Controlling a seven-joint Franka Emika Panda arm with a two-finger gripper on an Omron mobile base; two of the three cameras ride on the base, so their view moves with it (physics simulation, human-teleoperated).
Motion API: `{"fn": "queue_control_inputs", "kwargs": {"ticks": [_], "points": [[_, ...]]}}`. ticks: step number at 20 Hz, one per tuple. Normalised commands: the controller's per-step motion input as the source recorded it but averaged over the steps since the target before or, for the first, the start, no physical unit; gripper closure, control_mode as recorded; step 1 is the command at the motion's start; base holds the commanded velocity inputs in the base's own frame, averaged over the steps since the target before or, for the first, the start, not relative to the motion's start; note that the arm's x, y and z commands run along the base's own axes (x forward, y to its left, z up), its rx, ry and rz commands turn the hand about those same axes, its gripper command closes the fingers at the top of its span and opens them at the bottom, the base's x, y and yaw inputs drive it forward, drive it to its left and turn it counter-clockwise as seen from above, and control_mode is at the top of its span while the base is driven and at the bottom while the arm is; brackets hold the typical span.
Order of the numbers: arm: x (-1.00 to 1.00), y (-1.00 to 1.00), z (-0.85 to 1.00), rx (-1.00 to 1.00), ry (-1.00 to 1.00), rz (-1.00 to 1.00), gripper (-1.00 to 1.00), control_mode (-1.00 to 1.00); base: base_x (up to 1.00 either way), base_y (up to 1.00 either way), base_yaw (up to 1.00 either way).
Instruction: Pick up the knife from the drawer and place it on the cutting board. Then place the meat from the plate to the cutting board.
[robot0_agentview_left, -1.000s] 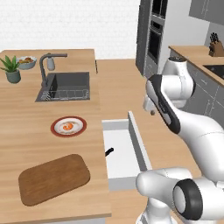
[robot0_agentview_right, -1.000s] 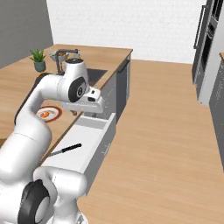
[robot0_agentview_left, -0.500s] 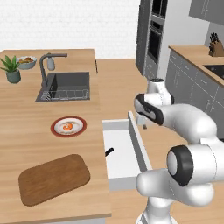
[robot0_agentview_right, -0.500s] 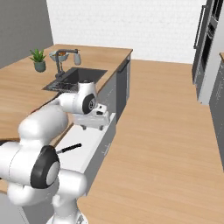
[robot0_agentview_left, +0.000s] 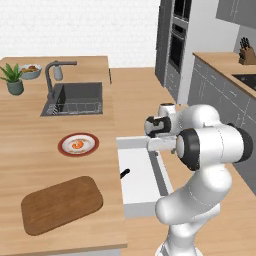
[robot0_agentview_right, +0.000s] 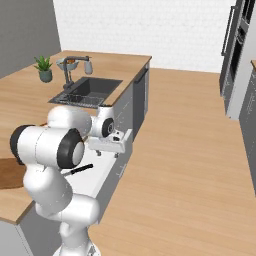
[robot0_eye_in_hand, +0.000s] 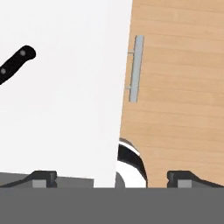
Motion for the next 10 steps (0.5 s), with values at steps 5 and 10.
{"fn": "queue_control_inputs", "kwargs": {"ticks": [5, 10], "points": [[0.32, 0.06, -0.68, 0.0, 0.0, -0.05, -1.0, -1.0, 0.0, 0.0, 0.0], [0.11, 0.0, -0.58, 0.0, 0.0, -0.02, -1.0, -1.0, 0.0, 0.0, 0.0]]}}
